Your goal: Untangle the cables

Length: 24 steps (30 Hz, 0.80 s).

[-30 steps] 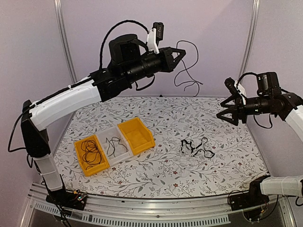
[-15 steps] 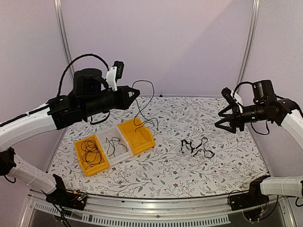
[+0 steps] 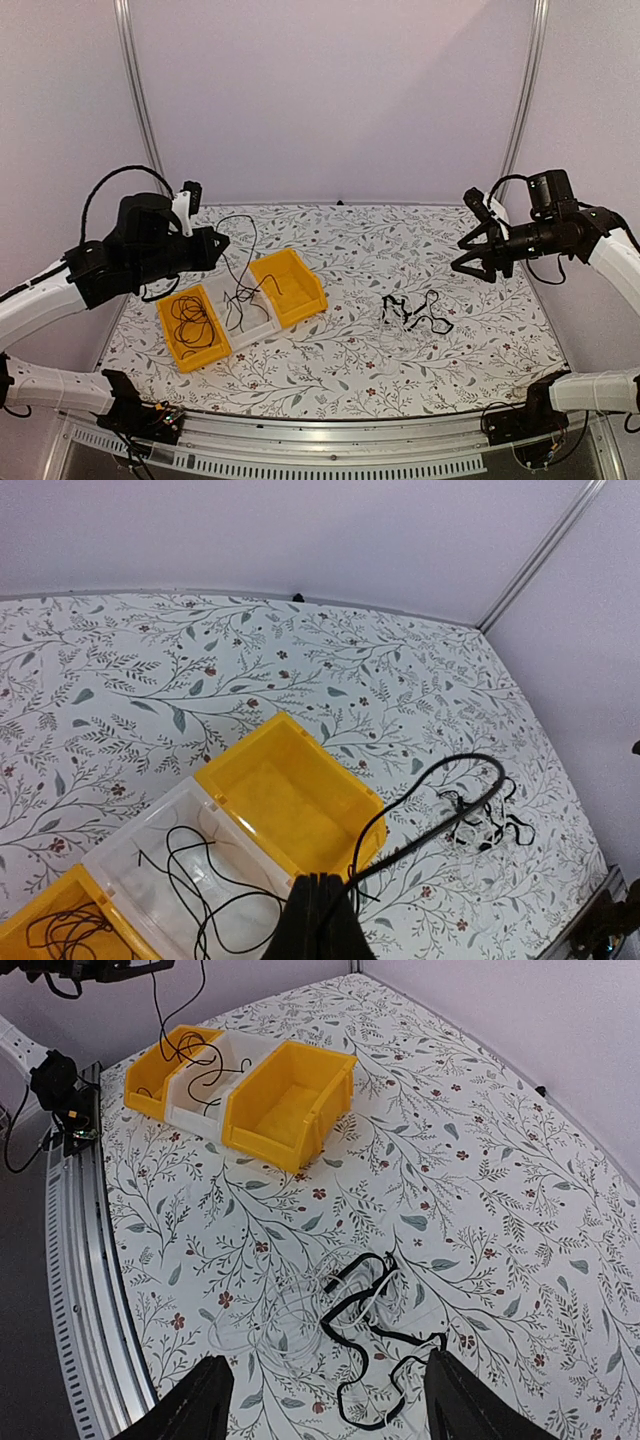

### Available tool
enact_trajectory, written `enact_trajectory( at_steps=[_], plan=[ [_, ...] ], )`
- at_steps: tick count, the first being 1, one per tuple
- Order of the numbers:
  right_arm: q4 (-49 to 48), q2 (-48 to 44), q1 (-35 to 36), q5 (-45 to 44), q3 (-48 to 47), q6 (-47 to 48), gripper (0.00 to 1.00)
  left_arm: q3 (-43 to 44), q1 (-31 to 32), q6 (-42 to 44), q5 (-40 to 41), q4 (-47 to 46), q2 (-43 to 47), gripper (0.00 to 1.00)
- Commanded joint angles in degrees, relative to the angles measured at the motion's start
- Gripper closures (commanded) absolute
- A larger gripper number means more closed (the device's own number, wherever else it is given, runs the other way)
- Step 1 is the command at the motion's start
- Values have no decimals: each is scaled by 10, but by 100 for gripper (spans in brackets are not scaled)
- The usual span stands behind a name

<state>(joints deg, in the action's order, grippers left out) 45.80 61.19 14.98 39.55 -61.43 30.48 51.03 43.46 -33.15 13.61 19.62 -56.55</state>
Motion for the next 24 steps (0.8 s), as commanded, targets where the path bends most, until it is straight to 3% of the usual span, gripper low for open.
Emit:
enact_trajectory(
  at_steps=[1,24],
  plan=[
    [-1,2,0,11,-6,4,30,-29,-27,4,-1,22,7,100],
    [0,-22,-1,0,20,-1,30,-103,-169,74,-8,3,-47,100]
  ],
)
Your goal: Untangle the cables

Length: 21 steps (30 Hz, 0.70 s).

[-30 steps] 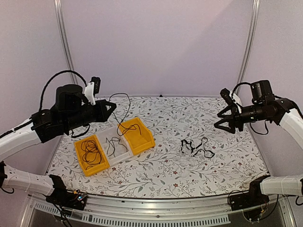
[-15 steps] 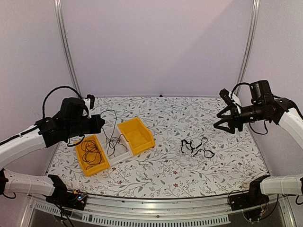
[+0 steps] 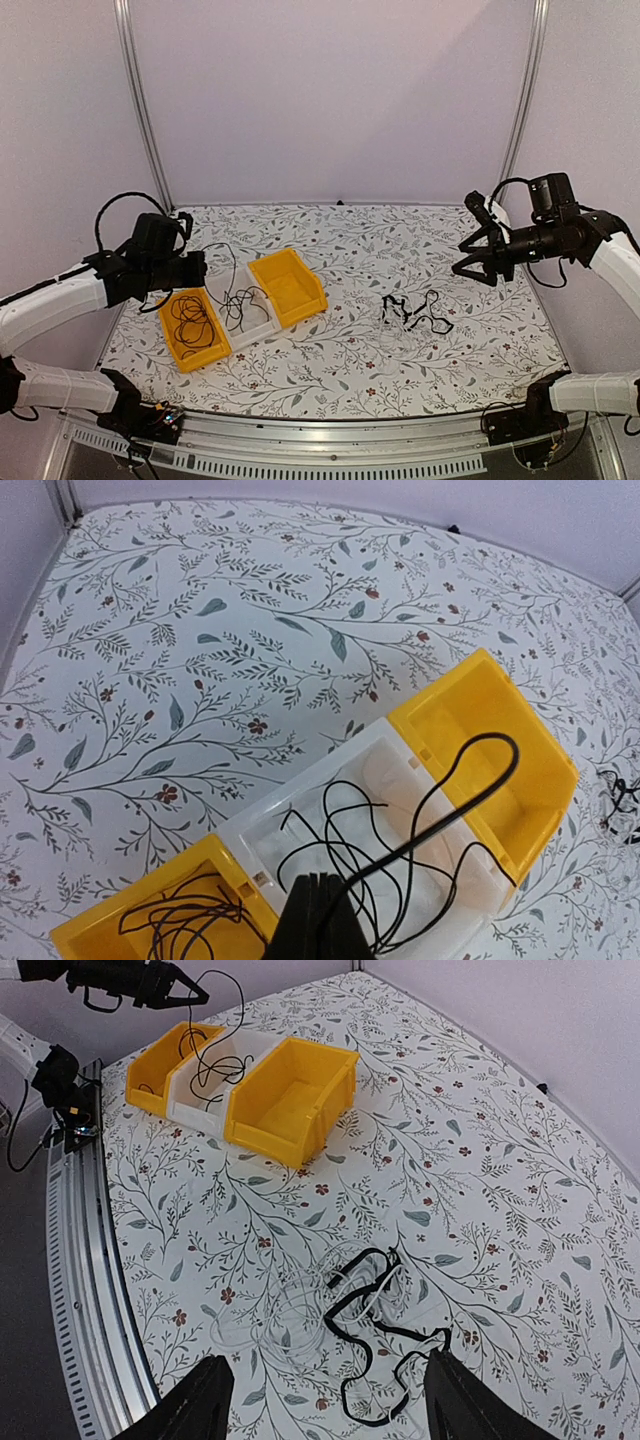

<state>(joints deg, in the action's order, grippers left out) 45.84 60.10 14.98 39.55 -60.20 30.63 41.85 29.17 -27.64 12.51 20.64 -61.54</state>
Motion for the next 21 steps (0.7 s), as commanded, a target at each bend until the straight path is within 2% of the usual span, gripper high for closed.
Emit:
enact_trajectory(
  at_steps=[1,3,6,8,16,21],
  plan=[
    [0,-11,0,-1,8,-3,30,-13,-31,22,3,-7,7,100],
    [-1,-11,-1,-1,10,-3,30,-20,-39,34,-17,-23,22,100],
    [-1,-12,-1,-1,14,-3,30,-41,-45,55,-105,-92,61,100],
    [-3,-14,-1,0,17,-5,30,-41,-45,49,-133,-122,75,100],
    [-8,-9,0,4,19,-9,30,-25,-46,49,-119,-114,64,100],
    [-6,-8,-1,1,18,-7,30,-39,-52,58,-94,-111,99,100]
  ],
)
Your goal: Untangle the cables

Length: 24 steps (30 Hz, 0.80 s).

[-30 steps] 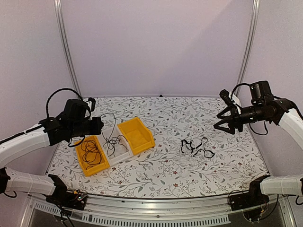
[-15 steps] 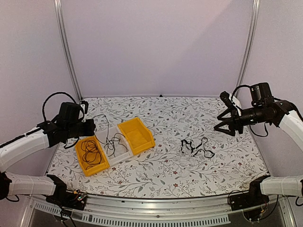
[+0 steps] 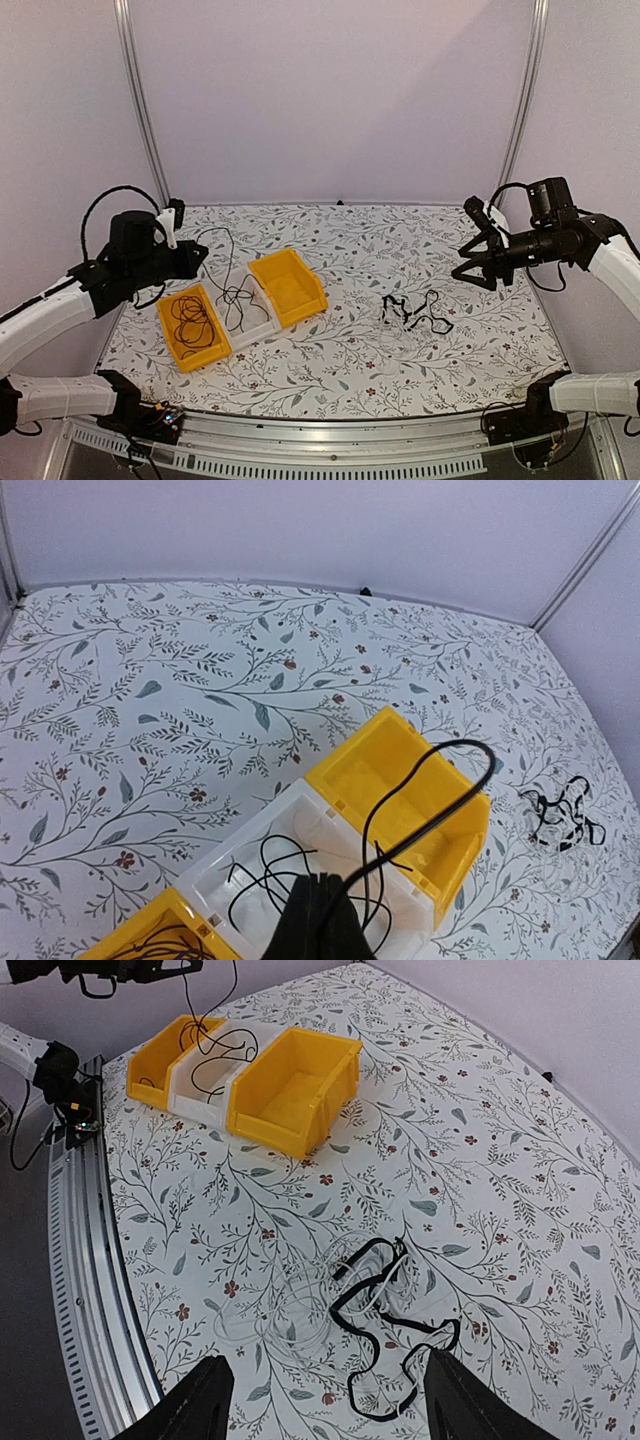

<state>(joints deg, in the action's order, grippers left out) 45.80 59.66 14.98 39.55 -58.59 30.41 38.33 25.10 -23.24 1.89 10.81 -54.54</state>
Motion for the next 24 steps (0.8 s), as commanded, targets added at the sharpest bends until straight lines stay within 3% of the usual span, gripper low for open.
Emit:
enact_trajectory(
  at_steps=[1,12,19,24],
  plan=[
    [-6,-4,-1,1,3,-5,30,-13,-15,15,11,-16,41,100],
    [-6,4,0,0,3,-5,30,-44,-35,12,-1,-3,88,100],
    [-11,9,-1,3,9,-6,30,-36,-36,9,-6,-3,25,100],
    [-10,7,-1,3,18,-6,30,-28,-36,-9,-8,-63,-41,100]
  ],
)
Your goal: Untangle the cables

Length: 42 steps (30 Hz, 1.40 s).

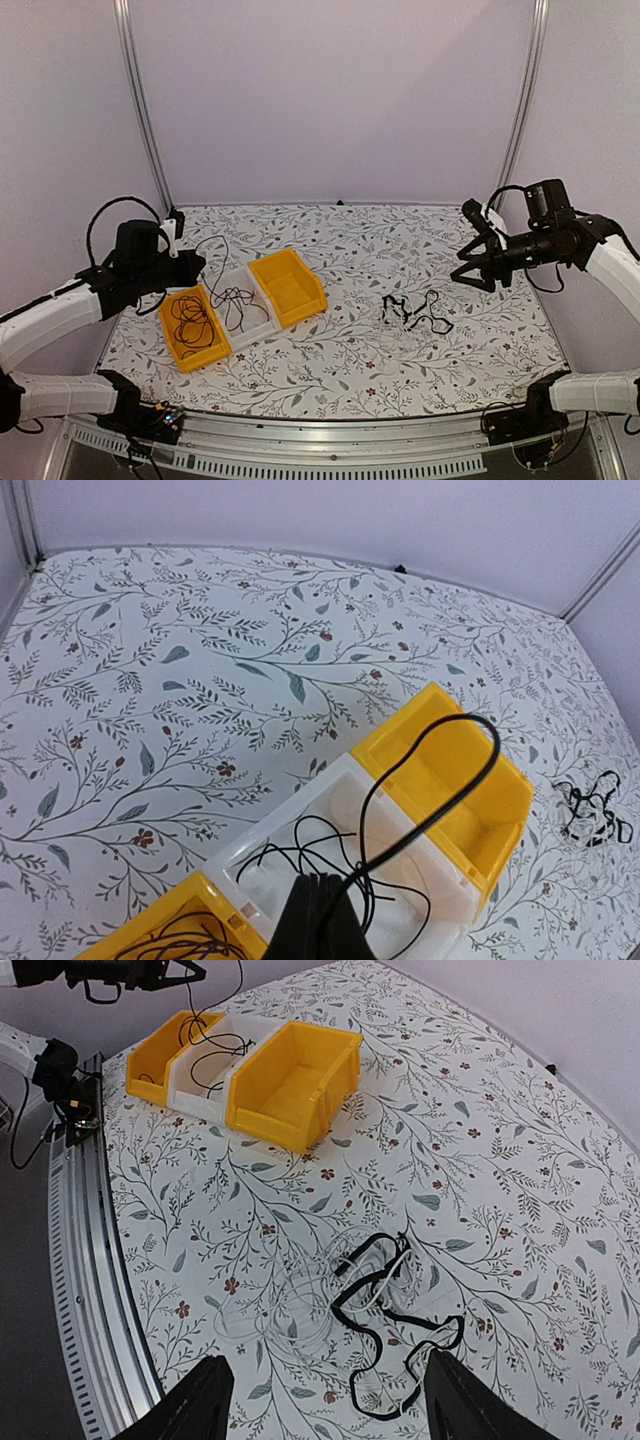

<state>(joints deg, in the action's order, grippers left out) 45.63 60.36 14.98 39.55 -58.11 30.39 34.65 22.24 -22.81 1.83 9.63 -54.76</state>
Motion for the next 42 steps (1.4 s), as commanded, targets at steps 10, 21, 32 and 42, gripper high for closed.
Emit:
enact_trajectory(
  at_steps=[10,21,32,42],
  plan=[
    [-3,-11,-1,-10,17,0,30,31,11,-32,-14,-130,-176,100],
    [-8,-10,-2,-7,25,8,30,31,50,-92,-14,5,-156,100],
    [-22,6,-1,14,27,19,30,101,60,-164,-75,148,-232,100],
    [-25,14,-1,17,24,20,30,191,73,-179,-70,226,-301,84]
  ],
)
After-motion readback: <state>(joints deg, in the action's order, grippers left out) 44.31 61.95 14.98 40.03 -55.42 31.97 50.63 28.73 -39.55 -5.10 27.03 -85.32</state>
